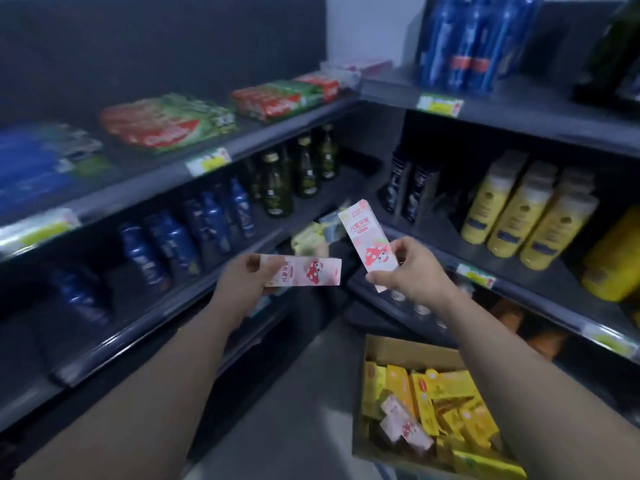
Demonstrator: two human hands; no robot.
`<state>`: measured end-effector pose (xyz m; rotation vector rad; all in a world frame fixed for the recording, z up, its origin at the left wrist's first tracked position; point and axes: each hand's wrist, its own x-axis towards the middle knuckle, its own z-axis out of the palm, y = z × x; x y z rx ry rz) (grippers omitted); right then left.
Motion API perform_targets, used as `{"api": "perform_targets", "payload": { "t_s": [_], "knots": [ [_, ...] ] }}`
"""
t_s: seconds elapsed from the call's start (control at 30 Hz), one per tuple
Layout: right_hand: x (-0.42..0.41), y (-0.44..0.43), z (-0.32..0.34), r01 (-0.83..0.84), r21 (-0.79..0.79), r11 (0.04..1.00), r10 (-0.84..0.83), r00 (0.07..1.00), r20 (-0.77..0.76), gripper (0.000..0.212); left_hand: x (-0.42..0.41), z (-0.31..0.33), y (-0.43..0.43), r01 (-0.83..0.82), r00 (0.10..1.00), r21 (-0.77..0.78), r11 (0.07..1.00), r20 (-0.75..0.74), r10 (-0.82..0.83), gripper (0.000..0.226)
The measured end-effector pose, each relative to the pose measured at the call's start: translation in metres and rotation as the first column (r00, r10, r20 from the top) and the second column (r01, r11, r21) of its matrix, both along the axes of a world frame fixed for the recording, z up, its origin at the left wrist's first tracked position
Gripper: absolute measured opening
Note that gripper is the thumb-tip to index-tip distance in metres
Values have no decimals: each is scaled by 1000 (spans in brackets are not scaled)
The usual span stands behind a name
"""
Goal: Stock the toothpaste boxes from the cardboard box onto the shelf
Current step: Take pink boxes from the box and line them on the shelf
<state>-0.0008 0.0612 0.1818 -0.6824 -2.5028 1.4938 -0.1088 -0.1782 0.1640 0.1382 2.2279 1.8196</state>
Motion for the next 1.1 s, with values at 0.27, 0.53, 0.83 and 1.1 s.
{"api": "perform_targets", "payload": {
  "t_s": [0.27, 0.53, 0.83, 1.1],
  "knots": [
    [-47, -123, 64, -309, 59, 949, 315, 941, -122, 49, 31, 51, -156, -278, 951, -8, 961, -141, 274, 22],
    [-77, -284, 114, -554, 155, 818, 575, 797, -186, 50, 71, 90, -312, -547, 801, 142, 825, -196, 565, 20],
    [-76, -493, 148, -707, 220, 672, 740, 630, -236, 51, 134, 120, -510, -704, 650, 193, 683, -210, 730, 27],
    [-79, -626, 163, -745, 213, 633, 772, 587, -241, 51, 162, 134, -652, -785, 565, 148, 602, -230, 793, 35]
  ]
}}
